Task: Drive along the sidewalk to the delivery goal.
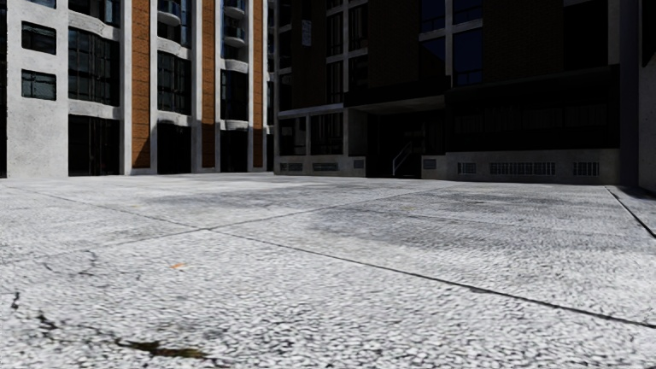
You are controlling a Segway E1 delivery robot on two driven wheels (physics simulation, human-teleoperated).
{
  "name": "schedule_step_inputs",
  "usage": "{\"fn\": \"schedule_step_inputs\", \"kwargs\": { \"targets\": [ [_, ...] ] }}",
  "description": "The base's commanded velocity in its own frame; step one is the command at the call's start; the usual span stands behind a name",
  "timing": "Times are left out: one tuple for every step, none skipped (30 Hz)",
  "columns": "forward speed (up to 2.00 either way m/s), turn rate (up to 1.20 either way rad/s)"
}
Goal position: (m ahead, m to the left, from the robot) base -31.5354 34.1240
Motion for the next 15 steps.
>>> {"fn": "schedule_step_inputs", "kwargs": {
  "targets": [
    [2.0, -0.69],
    [2.0, -0.69],
    [2.0, -0.69],
    [2.0, -0.72],
    [2.0, -0.72],
    [2.0, -0.76],
    [2.0, -0.79],
    [2.0, -0.79],
    [2.0, -0.79],
    [2.0, -0.8],
    [2.0, -0.8],
    [2.0, -0.8],
    [2.0, -0.8],
    [2.0, -0.8],
    [2.0, -0.8]
  ]
}}
